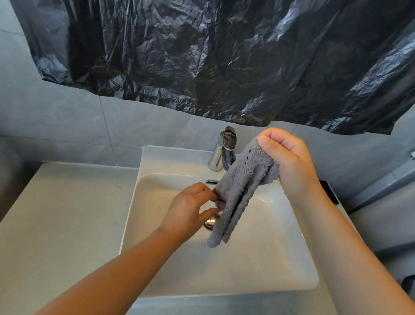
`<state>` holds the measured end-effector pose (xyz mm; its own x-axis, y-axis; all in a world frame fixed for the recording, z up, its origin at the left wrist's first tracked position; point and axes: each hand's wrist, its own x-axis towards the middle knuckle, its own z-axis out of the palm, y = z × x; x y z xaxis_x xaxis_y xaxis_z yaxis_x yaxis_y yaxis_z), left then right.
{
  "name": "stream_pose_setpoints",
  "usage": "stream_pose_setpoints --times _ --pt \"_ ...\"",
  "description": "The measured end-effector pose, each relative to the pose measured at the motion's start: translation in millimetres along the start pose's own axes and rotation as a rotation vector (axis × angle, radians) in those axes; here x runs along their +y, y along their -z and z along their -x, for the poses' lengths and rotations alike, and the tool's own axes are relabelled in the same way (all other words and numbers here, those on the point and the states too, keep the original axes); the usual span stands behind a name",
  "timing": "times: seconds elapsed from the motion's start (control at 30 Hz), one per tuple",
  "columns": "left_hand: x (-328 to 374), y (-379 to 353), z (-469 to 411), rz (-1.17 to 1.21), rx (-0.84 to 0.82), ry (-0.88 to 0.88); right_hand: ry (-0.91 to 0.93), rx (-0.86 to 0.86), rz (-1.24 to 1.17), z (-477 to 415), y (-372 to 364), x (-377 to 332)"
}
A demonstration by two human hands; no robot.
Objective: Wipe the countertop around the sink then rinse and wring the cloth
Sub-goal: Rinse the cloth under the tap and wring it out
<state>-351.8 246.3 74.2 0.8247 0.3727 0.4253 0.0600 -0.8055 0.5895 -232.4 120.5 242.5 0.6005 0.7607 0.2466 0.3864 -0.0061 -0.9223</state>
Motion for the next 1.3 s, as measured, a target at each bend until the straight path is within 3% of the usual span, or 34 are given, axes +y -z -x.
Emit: stream_pose_setpoints --times 0.23,0.33,0.5,0.77,0.97,1.13,1.3 --pt "8.1 -0.3 -8.0 -0.066 0.050 -0.235 -0.031 0.015 -0.048 3.0 11.4 1.4" --pt "5.3 3.4 -12.6 -0.092 0.054 -0.231 -0.031 0.032 -0.055 3.8 13.7 1.9" --pt "-1.1 1.8 -12.9 -0.183 -0.082 -0.236 -0.054 0.028 -0.073 5.9 16.9 2.9" --pt "5.5 -7.9 -24.6 -0.166 0.013 -0.415 -0.057 0.014 -0.193 3.7 26.1 -2.8" --pt "15.6 -8.9 -31.7 -0.162 0.097 -0.449 -0.096 0.042 -0.301 0.0 40.1 2.1" --pt "18.2 5.5 -31.7 -0.038 0.045 -0.304 -0.103 0.123 -0.122 -1.8 48.9 12.1" --pt "40.6 27.1 -21.5 0.620 0.068 0.313 -0.039 0.316 0.498 -0.4 62.9 41.1"
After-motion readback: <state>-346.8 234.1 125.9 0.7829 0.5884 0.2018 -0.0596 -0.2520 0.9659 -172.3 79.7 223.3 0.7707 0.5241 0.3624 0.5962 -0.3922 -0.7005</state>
